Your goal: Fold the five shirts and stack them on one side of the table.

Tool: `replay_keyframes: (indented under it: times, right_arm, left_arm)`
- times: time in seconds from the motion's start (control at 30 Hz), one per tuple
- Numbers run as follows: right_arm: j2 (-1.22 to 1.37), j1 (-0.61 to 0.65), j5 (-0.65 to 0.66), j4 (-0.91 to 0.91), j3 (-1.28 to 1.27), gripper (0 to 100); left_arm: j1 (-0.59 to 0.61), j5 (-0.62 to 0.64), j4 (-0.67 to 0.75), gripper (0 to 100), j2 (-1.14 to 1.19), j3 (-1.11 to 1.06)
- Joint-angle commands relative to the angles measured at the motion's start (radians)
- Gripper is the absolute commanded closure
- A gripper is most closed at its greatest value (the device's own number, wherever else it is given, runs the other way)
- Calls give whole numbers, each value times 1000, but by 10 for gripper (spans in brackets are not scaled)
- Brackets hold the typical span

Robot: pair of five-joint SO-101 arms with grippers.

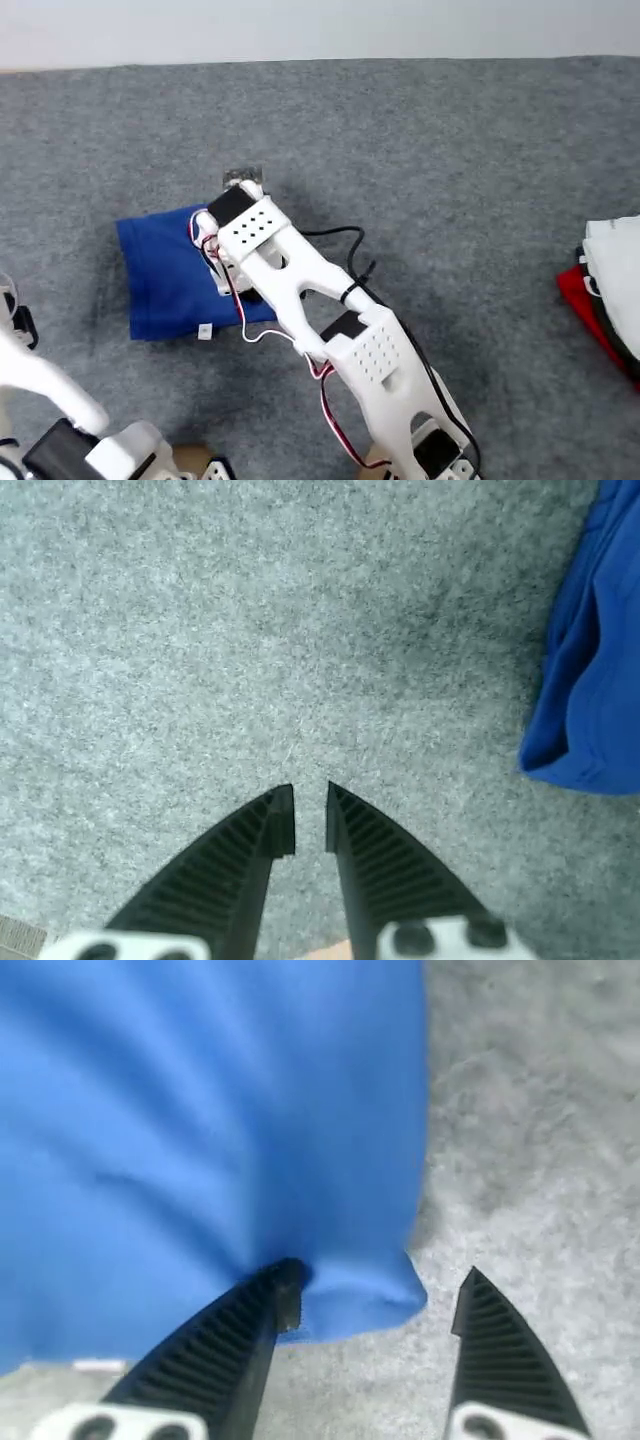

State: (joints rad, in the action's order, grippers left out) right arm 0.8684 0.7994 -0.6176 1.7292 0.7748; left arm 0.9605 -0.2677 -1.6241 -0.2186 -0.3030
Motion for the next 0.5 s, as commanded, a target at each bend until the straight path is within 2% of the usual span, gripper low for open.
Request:
replay_keyframes:
  times: [0.0, 0.27, 0.33, 0.47]
  right_arm:
    - [18, 4, -8, -28, 8, 749]
    - [67, 2, -5, -24, 8, 755]
    - [65, 1, -3, -12, 8, 798]
    - [61, 2, 34, 24, 9, 961]
  left_arm:
    - [8, -9, -14, 930, -41, 5]
    - [8, -9, -14, 930, -41, 5]
    - [8, -9, -14, 930, -41, 5]
    - [8, -9, -15, 930, -43, 10]
